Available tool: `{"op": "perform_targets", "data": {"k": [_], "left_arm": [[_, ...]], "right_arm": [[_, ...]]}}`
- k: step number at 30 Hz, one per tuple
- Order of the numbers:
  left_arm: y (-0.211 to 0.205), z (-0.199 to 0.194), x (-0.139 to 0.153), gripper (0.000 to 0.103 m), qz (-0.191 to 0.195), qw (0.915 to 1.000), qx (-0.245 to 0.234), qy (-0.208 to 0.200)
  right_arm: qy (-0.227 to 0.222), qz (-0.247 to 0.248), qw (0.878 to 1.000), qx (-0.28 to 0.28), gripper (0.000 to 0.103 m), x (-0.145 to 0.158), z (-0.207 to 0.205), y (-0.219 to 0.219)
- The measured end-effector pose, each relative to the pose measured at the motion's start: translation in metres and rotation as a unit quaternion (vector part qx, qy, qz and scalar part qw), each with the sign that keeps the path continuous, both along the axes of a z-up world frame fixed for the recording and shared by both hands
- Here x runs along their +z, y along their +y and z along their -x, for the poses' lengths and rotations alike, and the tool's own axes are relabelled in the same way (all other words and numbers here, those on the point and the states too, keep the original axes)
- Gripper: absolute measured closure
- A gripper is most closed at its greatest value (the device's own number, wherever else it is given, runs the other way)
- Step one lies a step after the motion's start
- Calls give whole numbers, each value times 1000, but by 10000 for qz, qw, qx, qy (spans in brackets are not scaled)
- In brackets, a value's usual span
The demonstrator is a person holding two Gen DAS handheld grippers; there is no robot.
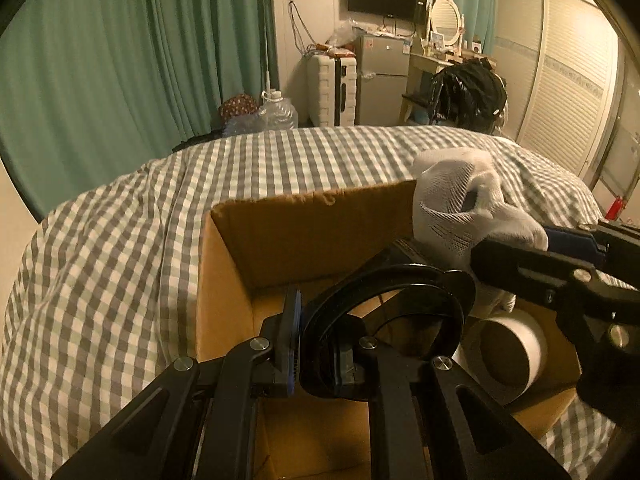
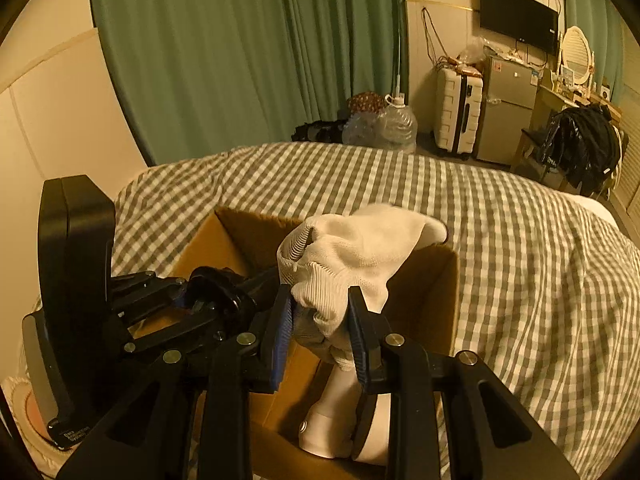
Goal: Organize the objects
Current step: 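Carry the socks into the box and open the right tool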
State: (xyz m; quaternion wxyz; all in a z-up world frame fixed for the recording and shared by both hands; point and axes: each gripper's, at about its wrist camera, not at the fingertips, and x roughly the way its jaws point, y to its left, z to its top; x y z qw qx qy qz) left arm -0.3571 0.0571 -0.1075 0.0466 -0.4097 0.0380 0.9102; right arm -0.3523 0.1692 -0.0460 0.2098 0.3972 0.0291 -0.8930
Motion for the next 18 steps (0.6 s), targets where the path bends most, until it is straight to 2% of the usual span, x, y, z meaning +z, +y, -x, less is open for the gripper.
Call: {"op": "perform_targets", "data": {"k": [5,8,11,13,14,16,18], "left_arm": [[1,-7,-4,91,77,10000,-27,28],[-1,-10,-3,91,75,10000,-11,57],[-2,-14,-1,88,53,10000,-6,25],[-2,-17,1,76,37,10000,-9,-2],[-2,-20,4,70,12,10000,-24,-1],[0,-27,8,46,-69,9999,-83,-33],[2,-36,13,40,-106,9999,-100,-47]], "right_arm": [[-98,17,9999,-40,75,-7,0,3],[-130,6,9999,-67,69,-8,-2,4],[-93,132,9998,-137,58,-4,-6,10],[-40,206,9996,-191,46,2,-7,13],[3,223,9995,-234,46,6,-10,15],[64,226,9993,-294,45,14,-14,16],[114,262,9990,-345,42,22,-21,18]]}}
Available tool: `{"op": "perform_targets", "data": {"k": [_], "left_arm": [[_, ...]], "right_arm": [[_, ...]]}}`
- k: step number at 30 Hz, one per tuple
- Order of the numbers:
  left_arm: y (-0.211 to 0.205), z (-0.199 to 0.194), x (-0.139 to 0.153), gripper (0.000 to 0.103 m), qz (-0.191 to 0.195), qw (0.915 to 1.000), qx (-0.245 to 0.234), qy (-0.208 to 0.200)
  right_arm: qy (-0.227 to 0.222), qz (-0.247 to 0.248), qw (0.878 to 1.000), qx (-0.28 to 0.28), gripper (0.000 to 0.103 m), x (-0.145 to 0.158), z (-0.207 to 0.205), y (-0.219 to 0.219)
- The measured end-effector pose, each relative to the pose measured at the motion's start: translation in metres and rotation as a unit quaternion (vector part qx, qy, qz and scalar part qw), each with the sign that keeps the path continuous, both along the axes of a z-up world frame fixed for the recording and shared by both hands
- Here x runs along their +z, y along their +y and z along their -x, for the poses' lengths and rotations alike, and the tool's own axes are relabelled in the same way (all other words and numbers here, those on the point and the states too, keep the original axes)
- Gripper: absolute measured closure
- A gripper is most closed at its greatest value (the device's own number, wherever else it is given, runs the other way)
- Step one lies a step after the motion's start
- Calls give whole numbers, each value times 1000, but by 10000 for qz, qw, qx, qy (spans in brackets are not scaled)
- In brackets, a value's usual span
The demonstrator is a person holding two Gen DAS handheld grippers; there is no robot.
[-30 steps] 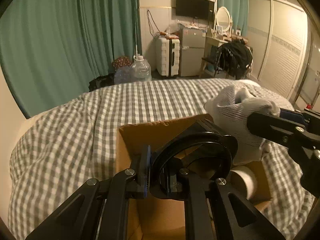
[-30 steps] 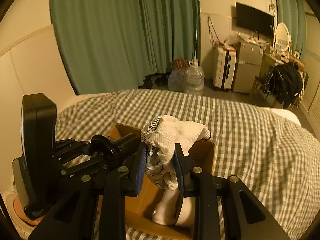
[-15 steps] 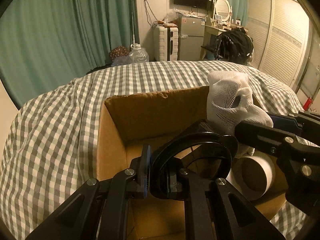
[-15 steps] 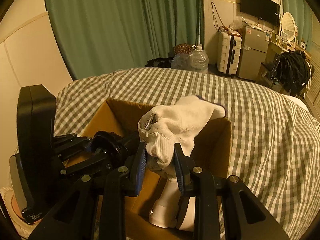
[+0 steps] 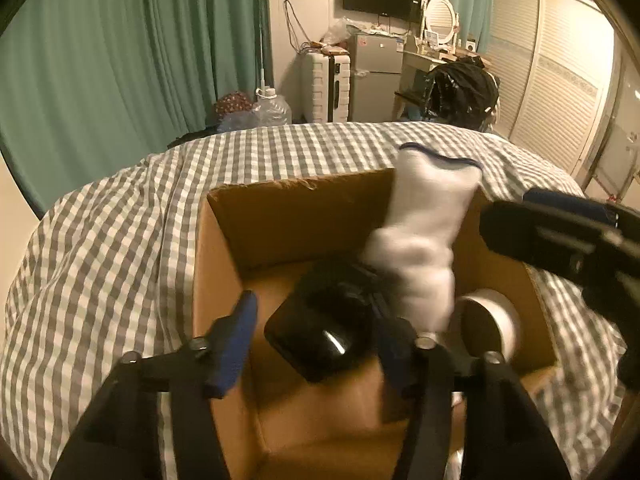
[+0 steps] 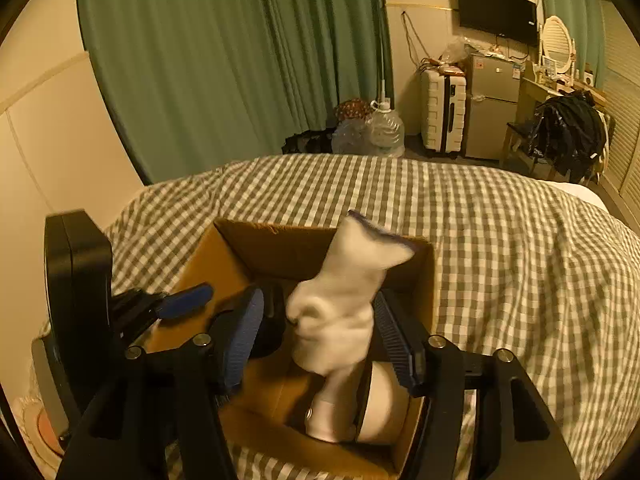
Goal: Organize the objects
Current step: 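Carry the socks into the box and open the right tool, then lift both tools away from the box back toward the items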
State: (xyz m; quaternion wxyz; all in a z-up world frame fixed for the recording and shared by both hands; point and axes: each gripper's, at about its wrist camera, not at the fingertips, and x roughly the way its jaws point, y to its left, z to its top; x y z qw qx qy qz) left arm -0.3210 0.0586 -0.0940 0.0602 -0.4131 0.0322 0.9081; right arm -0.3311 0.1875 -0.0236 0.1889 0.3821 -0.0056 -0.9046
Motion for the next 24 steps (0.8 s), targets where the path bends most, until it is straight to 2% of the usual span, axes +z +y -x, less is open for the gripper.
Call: {"op": "perform_targets", "data": {"k": [7,14,21,24], "left_arm": [[4,-33,35,25,-30,9999,-2,107],[4,-76,89,16,-57,9981,39,604],[0,-115,133,7,-194,9944,19,1038],[-2,-133,147,5,-202,9922,44,1229]], "right_arm": [[281,-67,9996,-69,39,39,-36,3],[730,-168,9971,-156,36,86,-87,14],[1140,-277,9929,-201,28,126,-143,19],[1324,-363,9903,-192,17,138,-165,21]]}}
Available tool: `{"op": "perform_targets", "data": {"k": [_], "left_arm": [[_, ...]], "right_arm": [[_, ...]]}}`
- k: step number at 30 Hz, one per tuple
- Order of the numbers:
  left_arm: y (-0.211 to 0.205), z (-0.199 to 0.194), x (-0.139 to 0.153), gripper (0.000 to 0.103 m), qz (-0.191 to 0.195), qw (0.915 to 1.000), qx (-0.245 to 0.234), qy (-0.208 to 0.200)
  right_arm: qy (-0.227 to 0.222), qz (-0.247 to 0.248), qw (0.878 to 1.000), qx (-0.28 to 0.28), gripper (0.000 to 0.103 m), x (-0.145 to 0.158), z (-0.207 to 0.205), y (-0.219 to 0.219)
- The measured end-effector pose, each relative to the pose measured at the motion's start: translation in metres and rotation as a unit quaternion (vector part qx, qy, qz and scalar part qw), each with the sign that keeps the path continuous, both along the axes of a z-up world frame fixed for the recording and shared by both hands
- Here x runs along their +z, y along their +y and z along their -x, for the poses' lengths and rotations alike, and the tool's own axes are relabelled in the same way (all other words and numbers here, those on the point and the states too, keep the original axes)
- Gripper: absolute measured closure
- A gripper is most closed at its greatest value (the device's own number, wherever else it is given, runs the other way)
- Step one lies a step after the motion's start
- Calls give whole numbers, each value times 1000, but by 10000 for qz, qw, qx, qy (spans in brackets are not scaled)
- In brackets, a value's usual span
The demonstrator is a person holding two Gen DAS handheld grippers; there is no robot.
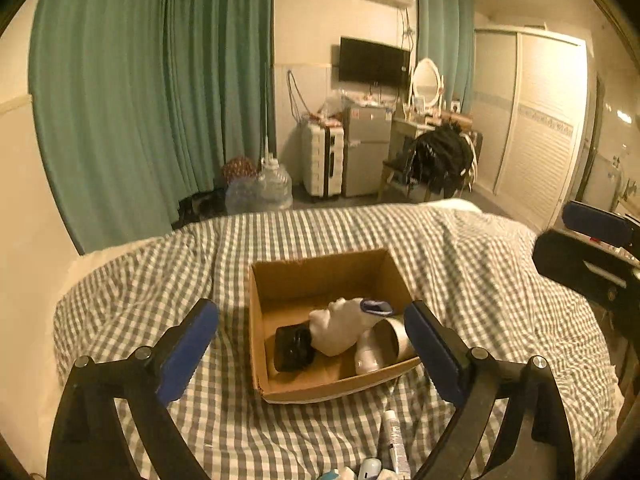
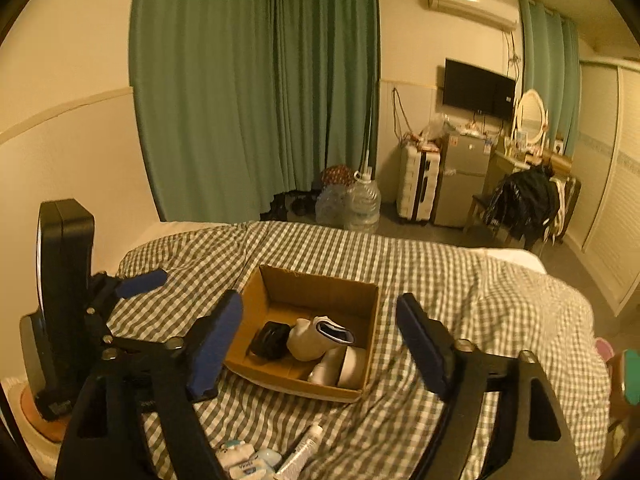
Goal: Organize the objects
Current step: 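Lift both tools away from the box back toward the items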
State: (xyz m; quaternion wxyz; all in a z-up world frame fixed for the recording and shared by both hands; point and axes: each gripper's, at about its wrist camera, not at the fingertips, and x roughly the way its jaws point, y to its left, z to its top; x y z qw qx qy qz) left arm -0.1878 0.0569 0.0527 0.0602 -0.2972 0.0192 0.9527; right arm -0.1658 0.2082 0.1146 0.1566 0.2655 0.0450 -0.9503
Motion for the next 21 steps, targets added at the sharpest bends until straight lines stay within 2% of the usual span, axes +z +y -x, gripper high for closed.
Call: {"op": "perform_targets", "data": {"k": [6,11,16,21], "left_arm": [[-9,-38,18,2,-35,9996,87,266],[-18,-64,13,1,-120,9991,211,343],[-17,-83,-11,1,-73,9994,256,215],[-11,-90,-60,1,85,9995,240,-169]], "right_arm": [[287,-155,9995,-60,10,14,-44,4],[275,-320,9989,-207,9,4,-72,3],[28,-374,9991,-194,9,-25,-85,2],[-348,-483,9979,-245,9,-65,-83,5]]}}
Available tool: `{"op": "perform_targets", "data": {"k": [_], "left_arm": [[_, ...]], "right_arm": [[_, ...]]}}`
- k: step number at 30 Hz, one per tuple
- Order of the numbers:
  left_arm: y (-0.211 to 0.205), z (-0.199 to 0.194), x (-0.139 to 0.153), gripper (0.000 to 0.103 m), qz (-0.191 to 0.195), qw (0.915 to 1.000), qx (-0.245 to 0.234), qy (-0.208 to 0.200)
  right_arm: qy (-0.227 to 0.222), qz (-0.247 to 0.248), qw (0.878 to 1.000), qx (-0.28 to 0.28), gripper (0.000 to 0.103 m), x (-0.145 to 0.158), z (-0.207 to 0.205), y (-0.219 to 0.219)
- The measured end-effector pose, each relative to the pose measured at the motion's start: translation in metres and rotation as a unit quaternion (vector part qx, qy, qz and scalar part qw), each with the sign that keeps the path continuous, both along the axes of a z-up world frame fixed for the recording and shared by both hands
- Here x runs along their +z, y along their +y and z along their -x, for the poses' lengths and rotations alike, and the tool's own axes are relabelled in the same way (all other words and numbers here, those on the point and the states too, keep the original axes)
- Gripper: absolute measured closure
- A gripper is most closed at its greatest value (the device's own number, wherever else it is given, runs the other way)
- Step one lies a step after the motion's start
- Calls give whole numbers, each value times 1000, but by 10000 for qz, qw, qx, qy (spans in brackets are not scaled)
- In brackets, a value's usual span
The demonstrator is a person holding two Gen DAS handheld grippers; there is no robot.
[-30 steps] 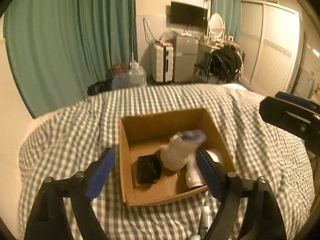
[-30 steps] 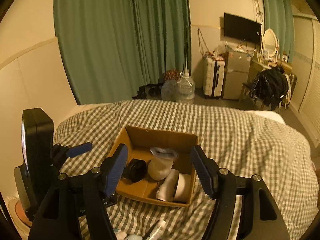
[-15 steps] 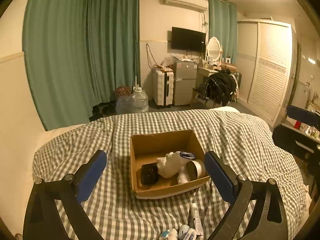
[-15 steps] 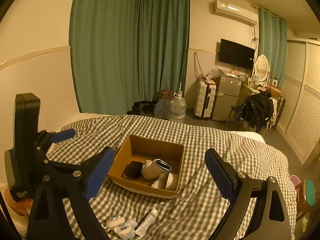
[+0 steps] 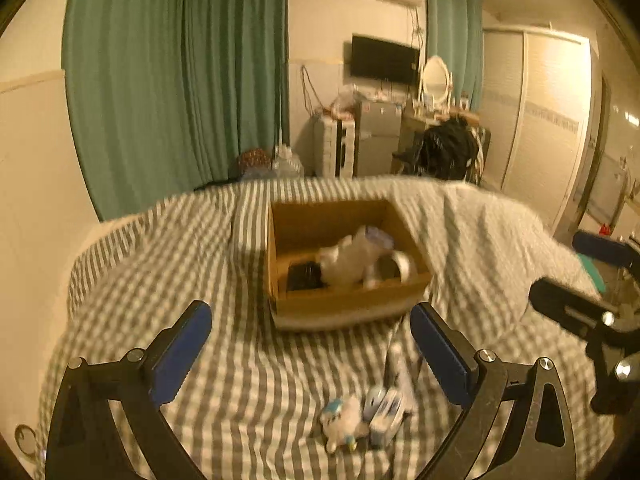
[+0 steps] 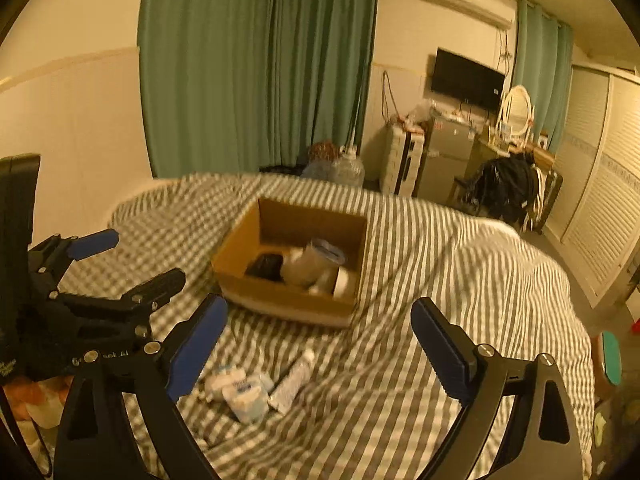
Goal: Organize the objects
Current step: 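Lift both tools away from the box back toward the items, then grasp the Vinda tissue pack with the right tool while the left grasps the plush toy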
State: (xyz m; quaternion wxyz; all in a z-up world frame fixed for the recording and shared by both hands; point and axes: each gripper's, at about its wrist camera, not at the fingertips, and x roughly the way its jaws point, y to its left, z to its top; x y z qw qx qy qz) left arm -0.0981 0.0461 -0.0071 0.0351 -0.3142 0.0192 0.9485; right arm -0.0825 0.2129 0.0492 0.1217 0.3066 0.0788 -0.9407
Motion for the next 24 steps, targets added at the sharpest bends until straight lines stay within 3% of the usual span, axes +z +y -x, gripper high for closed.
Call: {"op": "perform_targets", "data": {"k": [6,13,20,24], "left_arm": [[-3,-4,-62,1,445,9979,158,-439],[-24,-9,-115,1,464,9928,172,-1088],[-36,-3,-134,1,230,9893,123,-1432],[-35,1,-141,1,337,9872,168,-1552]], "right_arm": [[-695,105,9975,78,9,-59,8,-5],[-1364,-26,9899,372,9,-124,18,-27],[-1781,-34,9822,605,10,-158,32,-51],[-1987,121,9777,677,20,-166,41,-55]]}}
